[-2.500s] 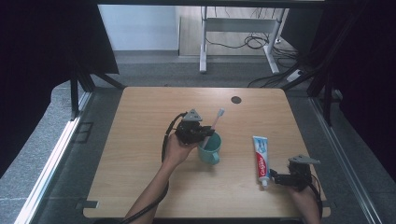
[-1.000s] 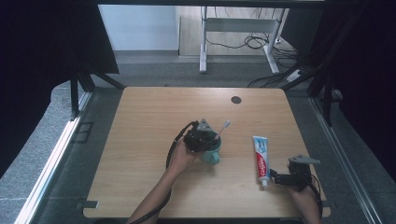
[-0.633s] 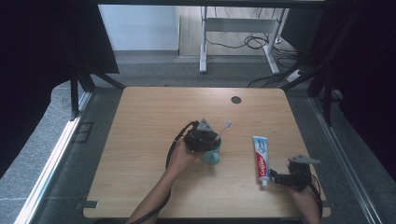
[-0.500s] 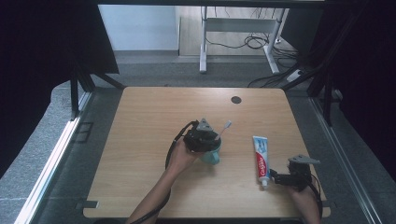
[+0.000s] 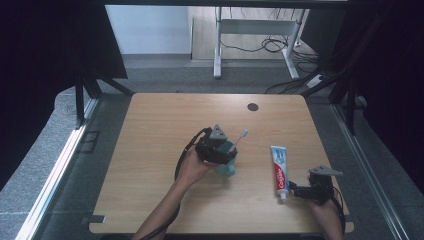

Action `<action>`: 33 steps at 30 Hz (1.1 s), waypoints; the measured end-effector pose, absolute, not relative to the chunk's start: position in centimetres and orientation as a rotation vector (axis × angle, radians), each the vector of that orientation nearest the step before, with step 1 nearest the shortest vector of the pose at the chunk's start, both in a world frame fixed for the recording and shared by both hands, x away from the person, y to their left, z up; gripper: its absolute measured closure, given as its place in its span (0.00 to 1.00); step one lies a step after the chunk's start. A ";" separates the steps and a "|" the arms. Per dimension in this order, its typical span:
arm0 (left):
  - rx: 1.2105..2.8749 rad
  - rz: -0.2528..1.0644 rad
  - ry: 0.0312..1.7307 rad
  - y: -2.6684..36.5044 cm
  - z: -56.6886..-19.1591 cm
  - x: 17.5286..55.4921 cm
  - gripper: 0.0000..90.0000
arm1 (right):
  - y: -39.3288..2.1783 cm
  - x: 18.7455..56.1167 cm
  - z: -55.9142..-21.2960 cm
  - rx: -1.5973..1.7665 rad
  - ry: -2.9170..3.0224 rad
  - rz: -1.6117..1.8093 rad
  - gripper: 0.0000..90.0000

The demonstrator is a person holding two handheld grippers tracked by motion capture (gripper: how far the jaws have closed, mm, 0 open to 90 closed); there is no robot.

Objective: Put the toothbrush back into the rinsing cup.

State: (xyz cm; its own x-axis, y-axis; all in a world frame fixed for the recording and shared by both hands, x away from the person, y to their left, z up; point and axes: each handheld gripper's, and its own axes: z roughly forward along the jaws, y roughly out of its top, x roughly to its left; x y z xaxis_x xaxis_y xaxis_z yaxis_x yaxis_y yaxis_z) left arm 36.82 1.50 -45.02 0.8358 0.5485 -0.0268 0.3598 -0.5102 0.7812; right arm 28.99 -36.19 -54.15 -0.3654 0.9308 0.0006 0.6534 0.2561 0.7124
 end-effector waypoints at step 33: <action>2.122 0.346 0.709 5.5 -45.0 34.6 0.00 | -36.2 29.0 -54.2 1.434 2.113 0.882 0.05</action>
State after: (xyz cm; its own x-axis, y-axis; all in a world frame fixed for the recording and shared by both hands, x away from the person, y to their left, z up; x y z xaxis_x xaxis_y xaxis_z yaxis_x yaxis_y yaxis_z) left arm 34.58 5.54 -45.04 0.8011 0.5985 -0.0065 0.3635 -0.4779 0.7997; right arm 29.00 -36.21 -54.16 -0.3682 0.9297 -0.0026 0.6517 0.2601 0.7125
